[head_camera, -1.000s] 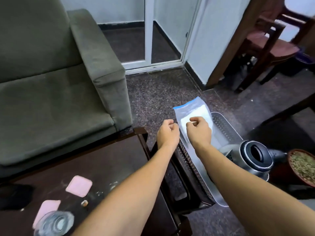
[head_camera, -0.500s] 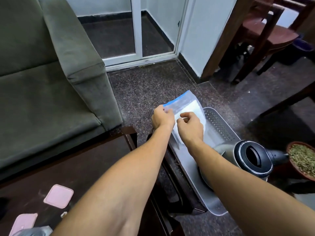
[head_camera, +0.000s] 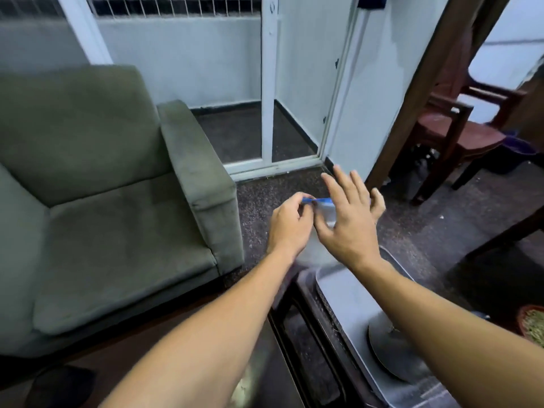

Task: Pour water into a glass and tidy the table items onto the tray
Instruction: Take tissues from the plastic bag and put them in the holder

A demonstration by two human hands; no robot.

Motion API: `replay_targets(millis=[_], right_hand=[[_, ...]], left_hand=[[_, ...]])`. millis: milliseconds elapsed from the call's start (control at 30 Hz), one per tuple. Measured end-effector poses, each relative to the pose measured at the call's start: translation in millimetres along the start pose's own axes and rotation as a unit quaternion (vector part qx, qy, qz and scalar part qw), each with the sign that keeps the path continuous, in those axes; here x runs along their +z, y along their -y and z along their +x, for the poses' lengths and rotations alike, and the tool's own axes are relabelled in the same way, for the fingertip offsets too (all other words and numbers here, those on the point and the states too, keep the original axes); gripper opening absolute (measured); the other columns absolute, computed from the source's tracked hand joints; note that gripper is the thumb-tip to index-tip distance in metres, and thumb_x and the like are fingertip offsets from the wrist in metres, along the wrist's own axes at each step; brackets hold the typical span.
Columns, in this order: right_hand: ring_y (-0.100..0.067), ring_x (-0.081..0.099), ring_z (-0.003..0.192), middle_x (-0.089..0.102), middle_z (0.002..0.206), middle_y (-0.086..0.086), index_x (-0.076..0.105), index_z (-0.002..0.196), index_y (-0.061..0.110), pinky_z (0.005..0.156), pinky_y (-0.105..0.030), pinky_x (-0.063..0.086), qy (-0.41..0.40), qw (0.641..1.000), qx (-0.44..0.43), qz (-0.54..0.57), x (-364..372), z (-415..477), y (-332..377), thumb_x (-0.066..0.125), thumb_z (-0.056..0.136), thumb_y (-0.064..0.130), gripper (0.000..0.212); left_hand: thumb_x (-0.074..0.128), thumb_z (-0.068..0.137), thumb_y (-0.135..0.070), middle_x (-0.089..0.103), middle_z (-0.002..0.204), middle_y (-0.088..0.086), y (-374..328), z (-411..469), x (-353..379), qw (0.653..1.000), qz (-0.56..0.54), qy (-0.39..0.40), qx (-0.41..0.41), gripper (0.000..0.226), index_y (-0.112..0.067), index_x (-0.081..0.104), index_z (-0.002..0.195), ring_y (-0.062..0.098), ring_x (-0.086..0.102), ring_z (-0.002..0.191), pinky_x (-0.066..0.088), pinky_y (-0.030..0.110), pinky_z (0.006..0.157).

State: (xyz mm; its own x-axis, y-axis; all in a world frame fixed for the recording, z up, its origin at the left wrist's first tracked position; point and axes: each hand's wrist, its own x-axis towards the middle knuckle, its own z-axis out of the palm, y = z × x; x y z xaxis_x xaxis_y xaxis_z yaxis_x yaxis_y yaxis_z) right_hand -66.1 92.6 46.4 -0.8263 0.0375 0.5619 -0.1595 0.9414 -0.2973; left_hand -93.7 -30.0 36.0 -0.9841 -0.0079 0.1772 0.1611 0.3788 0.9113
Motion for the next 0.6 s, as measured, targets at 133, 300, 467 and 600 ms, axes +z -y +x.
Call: replay_targets(millis=[133, 300, 467, 600], right_hand=[[-0.02, 0.06, 0.117, 0.074, 0.104, 0.01, 0.073, 0.109, 0.029, 0.115, -0.057, 0.016, -0.022, 0.998, -0.064, 0.005, -41.7, 39.4, 68.4, 0.063, 0.091, 0.031, 0.021], [-0.019, 0.065, 0.092, 0.076, 0.086, 0.009, 0.078, 0.093, 0.029, 0.109, -0.05, 0.027, 0.005, 0.995, -0.074, 0.072, -87.7, 66.6, 182.8, 0.061, 0.092, 0.028, 0.017], [-0.02, 0.068, 0.081, 0.074, 0.071, 0.005, 0.078, 0.086, 0.027, 0.103, -0.04, 0.034, 0.045, 0.984, -0.08, 0.152, -125.5, 84.7, 300.7, 0.056, 0.087, 0.034, 0.023], [-0.022, 0.063, 0.073, 0.054, 0.049, 0.008, 0.074, 0.07, 0.025, 0.099, -0.039, 0.035, 0.09, 0.98, -0.12, 0.13, -144.9, 95.1, 367.4, 0.06, 0.084, 0.042, 0.026]], left_hand=[[0.055, 0.093, -0.026, 0.071, 0.08, -0.001, -47.3, 1.2, -86.6, 0.997, 0.036, -0.028, 0.055, 0.015, -0.024, 0.07, 0.095, 0.021, 0.063, 0.078, 0.049, 0.034, 0.072], [0.052, 0.098, -0.029, 0.069, 0.079, -0.002, -90.0, -21.6, -205.0, 0.992, 0.068, -0.075, 0.079, 0.02, -0.018, 0.067, 0.09, 0.02, 0.061, 0.077, 0.047, 0.037, 0.071], [0.051, 0.1, -0.027, 0.071, 0.083, 0.001, -117.7, -51.3, -310.9, 0.973, 0.105, -0.182, 0.094, 0.021, -0.014, 0.066, 0.092, 0.026, 0.062, 0.08, 0.048, 0.04, 0.073], [0.051, 0.099, -0.026, 0.072, 0.084, -0.005, -130.1, -75.7, -375.8, 0.959, 0.115, -0.24, 0.094, 0.021, -0.018, 0.068, 0.091, 0.017, 0.062, 0.08, 0.048, 0.037, 0.074]])
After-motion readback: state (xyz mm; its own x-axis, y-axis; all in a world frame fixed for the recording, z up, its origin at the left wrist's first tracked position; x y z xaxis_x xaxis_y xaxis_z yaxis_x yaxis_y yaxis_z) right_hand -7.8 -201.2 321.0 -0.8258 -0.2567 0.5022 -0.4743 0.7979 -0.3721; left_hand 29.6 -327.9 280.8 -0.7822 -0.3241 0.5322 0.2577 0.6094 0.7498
